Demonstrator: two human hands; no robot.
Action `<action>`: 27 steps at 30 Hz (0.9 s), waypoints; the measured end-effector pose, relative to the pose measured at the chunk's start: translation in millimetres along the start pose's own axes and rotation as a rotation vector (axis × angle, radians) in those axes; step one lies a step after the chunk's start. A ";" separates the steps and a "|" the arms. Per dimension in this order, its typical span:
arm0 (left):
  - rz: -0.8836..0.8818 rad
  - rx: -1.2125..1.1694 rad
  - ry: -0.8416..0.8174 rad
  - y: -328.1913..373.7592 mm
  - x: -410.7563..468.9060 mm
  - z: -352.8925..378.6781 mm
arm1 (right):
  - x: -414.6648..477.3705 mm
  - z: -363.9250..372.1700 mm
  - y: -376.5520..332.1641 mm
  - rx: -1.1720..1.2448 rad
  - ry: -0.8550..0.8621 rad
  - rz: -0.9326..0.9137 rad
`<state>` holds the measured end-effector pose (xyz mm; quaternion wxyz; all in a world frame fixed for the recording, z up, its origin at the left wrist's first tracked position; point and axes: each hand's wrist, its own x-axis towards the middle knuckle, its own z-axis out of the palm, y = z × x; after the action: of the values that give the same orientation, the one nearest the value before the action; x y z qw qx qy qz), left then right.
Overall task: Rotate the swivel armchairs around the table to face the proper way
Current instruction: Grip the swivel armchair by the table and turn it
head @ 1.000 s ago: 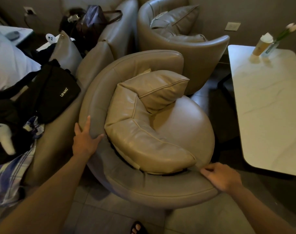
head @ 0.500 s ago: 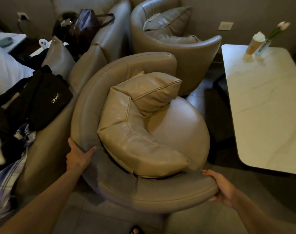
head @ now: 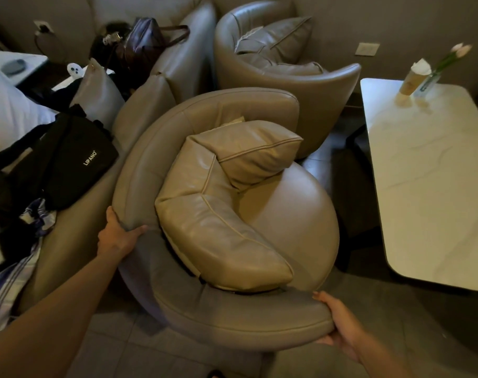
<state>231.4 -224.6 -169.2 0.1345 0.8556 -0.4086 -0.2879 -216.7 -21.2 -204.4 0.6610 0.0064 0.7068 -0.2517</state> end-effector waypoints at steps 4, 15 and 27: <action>0.002 0.023 0.001 8.4 15.6 -6.0 | 2.1 16.7 2.6 -0.046 0.001 0.037; 0.107 0.151 0.012 14.3 -18.6 -2.0 | 1.1 21.3 -21.0 -0.430 0.116 -0.145; 0.170 0.362 0.016 -8.3 -30.5 23.1 | 12.1 49.1 -37.2 -0.570 0.116 -0.389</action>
<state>207.3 -195.5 -179.8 0.0056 0.8304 -0.5235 -0.1907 -185.2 -75.5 -202.8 0.5346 -0.2989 0.7731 -0.1647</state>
